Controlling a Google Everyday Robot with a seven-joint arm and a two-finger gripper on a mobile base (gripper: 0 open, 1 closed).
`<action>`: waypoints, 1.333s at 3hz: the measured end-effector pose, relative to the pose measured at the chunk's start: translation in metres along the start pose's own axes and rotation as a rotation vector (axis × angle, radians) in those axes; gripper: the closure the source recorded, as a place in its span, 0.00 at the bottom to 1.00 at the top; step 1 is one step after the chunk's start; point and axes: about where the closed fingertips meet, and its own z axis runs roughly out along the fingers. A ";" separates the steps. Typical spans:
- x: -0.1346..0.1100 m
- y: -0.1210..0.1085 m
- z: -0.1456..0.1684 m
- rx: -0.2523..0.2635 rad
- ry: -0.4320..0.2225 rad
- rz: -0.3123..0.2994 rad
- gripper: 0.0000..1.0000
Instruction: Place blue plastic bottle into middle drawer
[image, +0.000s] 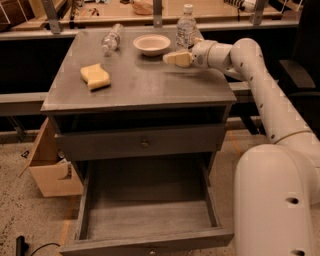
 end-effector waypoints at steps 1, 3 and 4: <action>-0.009 -0.012 0.007 0.026 -0.041 -0.009 0.41; -0.055 -0.006 -0.046 0.011 -0.068 -0.010 0.88; -0.069 0.030 -0.099 -0.121 -0.100 0.085 1.00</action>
Offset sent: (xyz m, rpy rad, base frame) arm -0.0088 -0.0394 0.0534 -0.0090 -0.0966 -0.0872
